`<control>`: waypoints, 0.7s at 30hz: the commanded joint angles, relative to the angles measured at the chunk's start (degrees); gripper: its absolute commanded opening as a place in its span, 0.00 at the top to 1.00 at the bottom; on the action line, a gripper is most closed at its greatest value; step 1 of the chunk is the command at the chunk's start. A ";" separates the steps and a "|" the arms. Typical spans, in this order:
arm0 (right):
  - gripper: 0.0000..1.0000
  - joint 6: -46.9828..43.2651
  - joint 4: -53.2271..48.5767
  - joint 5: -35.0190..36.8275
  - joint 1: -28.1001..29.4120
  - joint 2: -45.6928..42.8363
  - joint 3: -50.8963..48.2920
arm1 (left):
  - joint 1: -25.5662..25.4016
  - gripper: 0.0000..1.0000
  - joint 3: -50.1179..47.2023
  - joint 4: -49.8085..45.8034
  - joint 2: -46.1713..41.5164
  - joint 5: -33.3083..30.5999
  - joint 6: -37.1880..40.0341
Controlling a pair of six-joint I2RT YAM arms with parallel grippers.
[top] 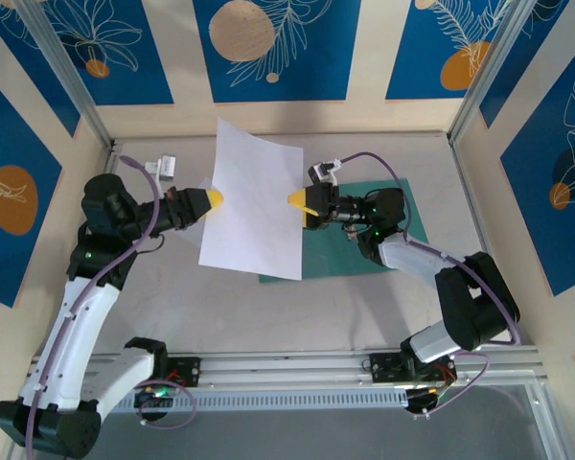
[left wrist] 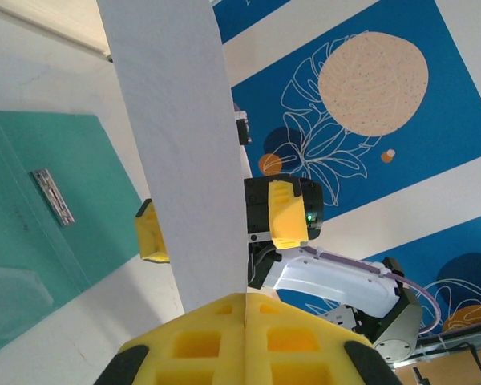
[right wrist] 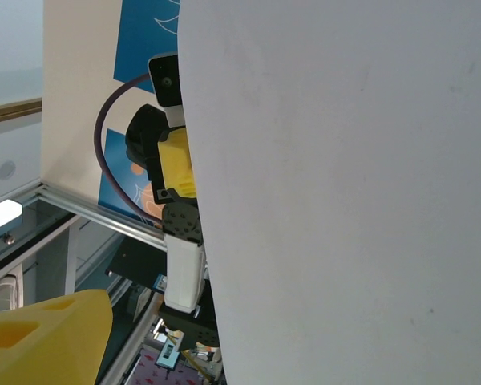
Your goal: Put the files into the folder
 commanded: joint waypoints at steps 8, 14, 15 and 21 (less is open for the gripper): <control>0.19 -1.70 -2.87 -1.20 0.20 -1.85 0.29 | -0.53 1.00 -2.39 5.62 -1.17 1.45 -2.64; 0.32 -2.35 -3.80 -1.07 0.31 -1.98 0.26 | -0.52 1.00 -2.81 5.81 -0.92 1.59 -2.83; 0.33 -2.79 -4.60 -1.10 0.44 -2.02 0.48 | -0.53 1.00 -2.79 5.81 -0.92 1.55 -2.86; 0.36 -4.05 -7.16 -1.43 0.81 -2.50 1.05 | -0.51 1.00 -1.62 1.57 -1.12 0.10 -0.59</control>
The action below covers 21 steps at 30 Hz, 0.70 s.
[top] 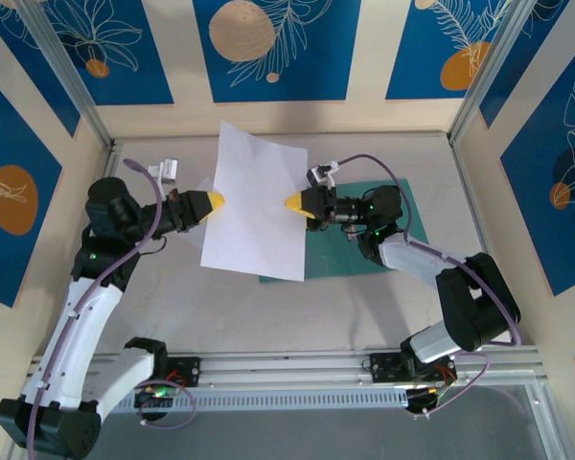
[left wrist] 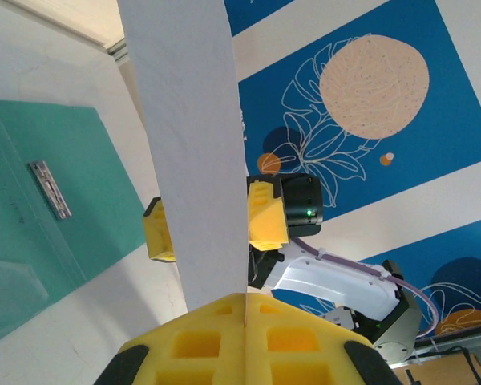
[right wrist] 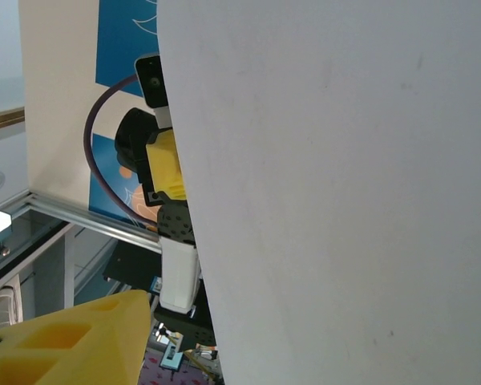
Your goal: Put the files into the folder
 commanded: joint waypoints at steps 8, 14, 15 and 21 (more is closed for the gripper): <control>0.49 -5.41 -7.15 -1.20 0.94 -3.21 2.77 | -0.51 1.00 0.84 -2.75 -0.90 -0.70 1.48; 0.44 -6.60 -9.34 -1.05 1.03 -3.34 3.72 | -0.52 1.00 1.40 -4.71 -1.68 -1.93 2.66; 0.43 -6.60 -9.35 -1.05 1.03 -3.31 3.67 | -0.51 1.00 1.41 -4.82 -1.78 -2.00 2.67; 0.42 -7.21 -10.32 -1.30 1.03 -3.71 3.76 | -0.44 1.00 2.21 -5.84 -2.29 -2.44 2.81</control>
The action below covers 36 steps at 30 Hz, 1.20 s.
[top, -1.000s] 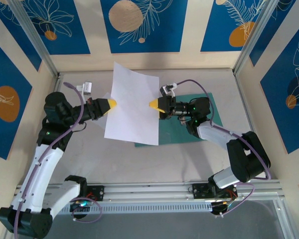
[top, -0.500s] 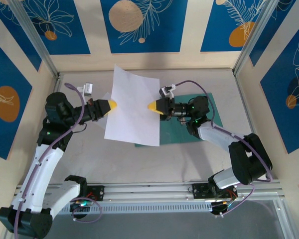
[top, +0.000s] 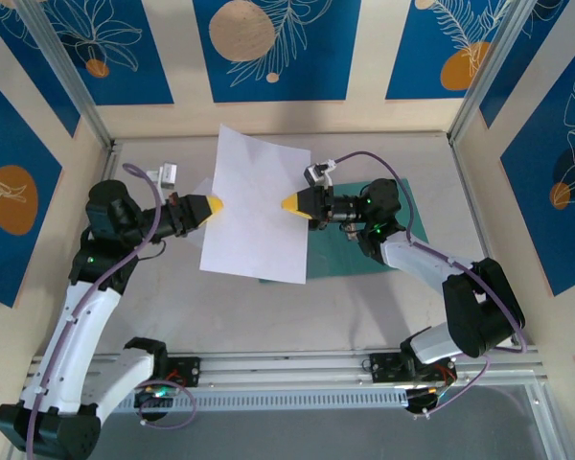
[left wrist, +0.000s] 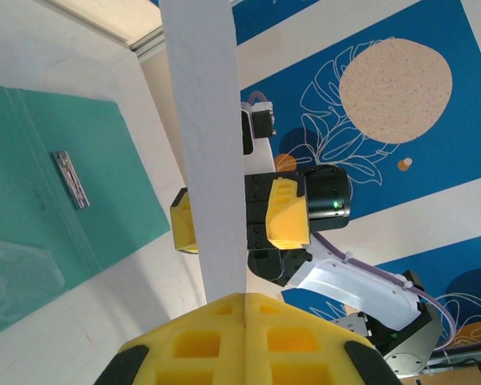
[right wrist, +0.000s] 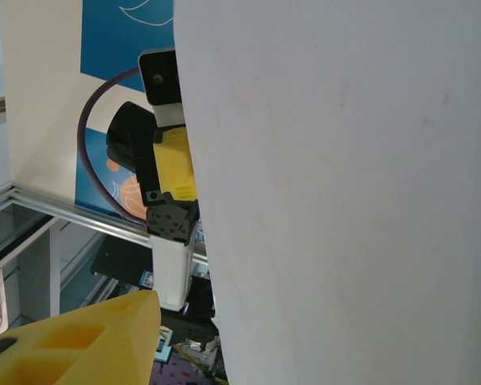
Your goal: Put the files into the folder
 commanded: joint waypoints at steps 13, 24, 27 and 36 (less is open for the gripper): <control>0.45 -1.88 -1.09 0.03 0.11 -2.22 0.53 | 0.68 1.00 1.82 -2.08 -1.04 -1.26 2.47; 0.46 -1.61 -0.71 0.80 -0.49 -1.50 -0.19 | 1.94 1.00 0.42 0.69 -0.70 -1.32 1.15; 0.46 -1.78 -0.71 1.16 -0.49 -1.24 -0.10 | 1.97 1.00 0.40 1.10 -0.14 -0.83 1.06; 0.49 -1.73 -0.49 0.84 -0.68 -0.74 -0.27 | 2.21 1.00 0.34 1.96 0.63 -0.24 0.39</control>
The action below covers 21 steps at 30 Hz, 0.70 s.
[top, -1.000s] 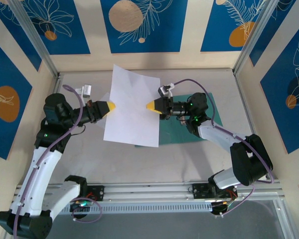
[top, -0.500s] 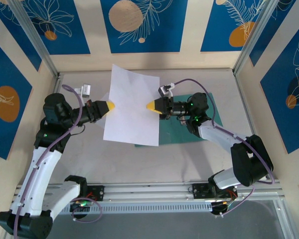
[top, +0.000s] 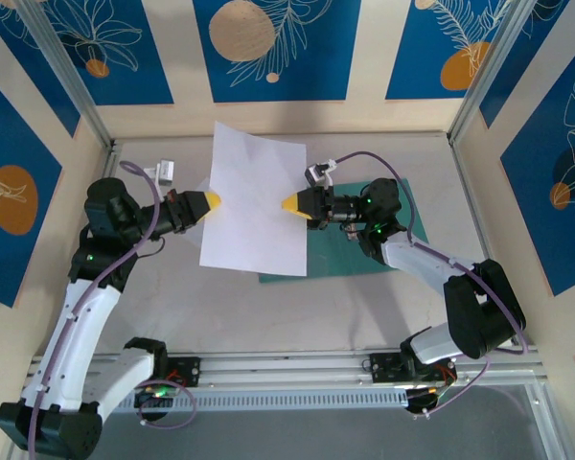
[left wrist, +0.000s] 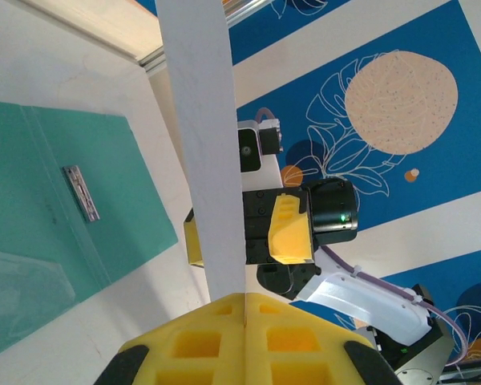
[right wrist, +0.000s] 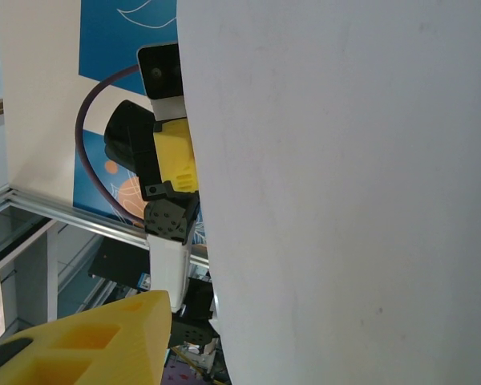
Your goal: Put the files into the folder
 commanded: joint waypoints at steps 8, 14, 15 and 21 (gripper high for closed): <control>0.50 -2.28 -0.53 0.83 -0.51 -0.57 -0.58 | 0.77 1.00 -0.35 0.63 -0.62 0.75 0.09; 0.51 -2.88 -1.32 0.80 -0.81 -0.71 -0.74 | 1.01 1.00 0.21 -0.52 -0.78 0.92 0.75; 0.51 -2.97 -1.51 0.92 -0.81 -0.66 -0.71 | 1.04 1.00 0.17 -0.63 -0.80 0.85 0.82; 0.65 -3.50 -2.04 0.62 -0.70 -0.75 -0.36 | 1.10 1.00 -1.11 0.52 -0.85 0.87 0.20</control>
